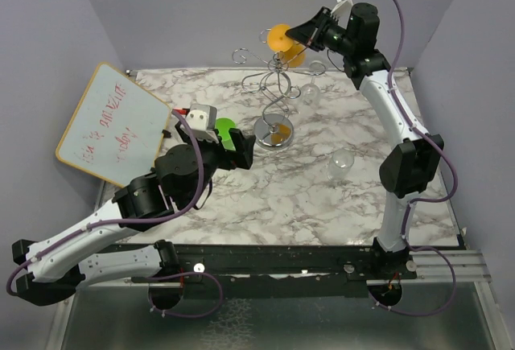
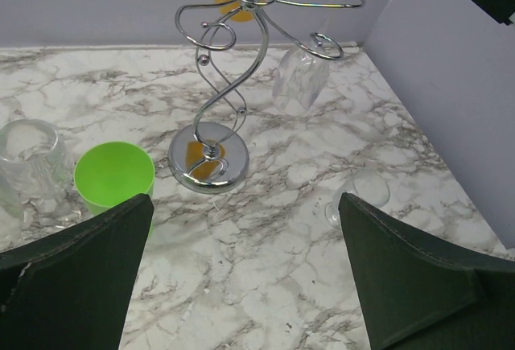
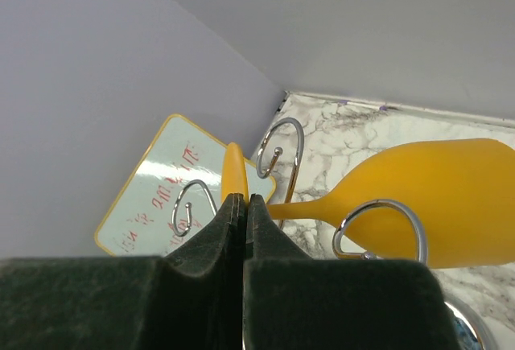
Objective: Place the wine glass upside down on the wine glass rack
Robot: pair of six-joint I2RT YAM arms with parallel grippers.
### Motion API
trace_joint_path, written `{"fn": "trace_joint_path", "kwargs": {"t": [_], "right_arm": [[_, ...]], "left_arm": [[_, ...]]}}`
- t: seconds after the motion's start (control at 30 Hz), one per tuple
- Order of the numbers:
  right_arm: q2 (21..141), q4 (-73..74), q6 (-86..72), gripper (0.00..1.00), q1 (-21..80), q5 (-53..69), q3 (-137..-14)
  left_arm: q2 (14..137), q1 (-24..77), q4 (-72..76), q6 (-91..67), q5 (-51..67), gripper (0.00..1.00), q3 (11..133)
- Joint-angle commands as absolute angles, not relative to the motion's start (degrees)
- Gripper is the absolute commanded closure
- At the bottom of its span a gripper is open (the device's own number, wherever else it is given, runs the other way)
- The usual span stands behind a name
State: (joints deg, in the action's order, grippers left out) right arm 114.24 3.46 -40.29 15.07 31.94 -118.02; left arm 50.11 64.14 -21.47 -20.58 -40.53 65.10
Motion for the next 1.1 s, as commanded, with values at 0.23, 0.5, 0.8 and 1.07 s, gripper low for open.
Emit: {"fn": "trace_joint_path", "kwargs": {"t": [0.23,0.5,0.8,1.07], "right_arm": [[111.67,13.04,-41.94,0.99,15.43,30.66,-121.67],[109.42,16.06,-41.74,0.99,15.39,26.62,-122.02],[105.21,16.96,-40.44,0.99,15.42,17.95,-118.50],[104.80,16.04,-40.17,0.99,15.33,13.09,-117.13]], "left_arm": [[47.82,64.25,-20.13,-21.62,-42.27,0.01,63.56],[46.49,64.25,-20.22,-22.62,-42.19,0.01,63.21],[45.83,64.25,-20.30,-22.76,-42.28,0.01,62.67],[45.44,64.25,-20.30,-22.94,-42.25,0.01,62.10]]}}
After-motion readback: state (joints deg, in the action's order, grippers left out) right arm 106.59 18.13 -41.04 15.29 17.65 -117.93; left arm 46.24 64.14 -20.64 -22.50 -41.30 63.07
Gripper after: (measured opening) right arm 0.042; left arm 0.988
